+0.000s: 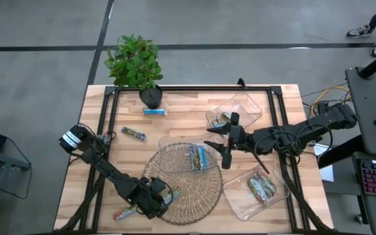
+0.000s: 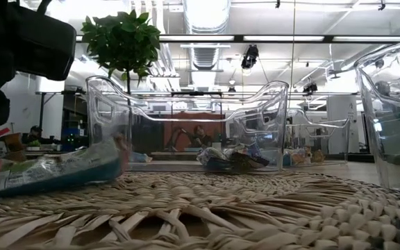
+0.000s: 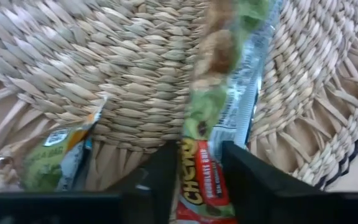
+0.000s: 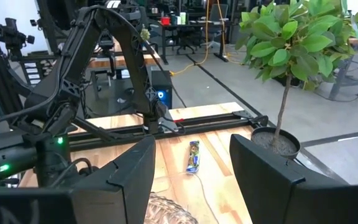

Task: Pick and place Granola Bars by type
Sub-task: Put the red granola bar into the bottom transparent bin

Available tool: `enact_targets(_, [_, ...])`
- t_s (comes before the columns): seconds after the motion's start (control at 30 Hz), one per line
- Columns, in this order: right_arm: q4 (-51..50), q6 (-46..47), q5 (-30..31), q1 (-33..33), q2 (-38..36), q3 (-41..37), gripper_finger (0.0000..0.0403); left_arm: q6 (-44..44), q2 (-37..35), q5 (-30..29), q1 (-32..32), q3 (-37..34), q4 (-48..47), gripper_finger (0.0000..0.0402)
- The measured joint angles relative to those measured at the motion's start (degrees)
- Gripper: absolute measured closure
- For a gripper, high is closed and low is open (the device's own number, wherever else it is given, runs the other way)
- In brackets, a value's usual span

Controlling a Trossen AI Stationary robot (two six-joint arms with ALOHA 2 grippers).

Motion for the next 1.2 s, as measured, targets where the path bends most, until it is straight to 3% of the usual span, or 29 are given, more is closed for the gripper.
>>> enact_targets(0.23, [0.0,0.0,0.0,0.0,0.0,0.0,0.0206,-1.6,-0.2,-0.8,0.0,0.0,-0.9,0.0388])
enact_targets(0.5, [0.0,0.1,0.0,0.0,0.0,0.0,0.0206,-1.2,-2.1,-5.0,0.0,2.1,-9.1,0.0395])
enact_targets(1.2, [0.3,0.3,0.0,-0.2,-0.2,0.0,0.0206,16.7,-8.9,-7.3,0.6,17.8,-27.7,0.04])
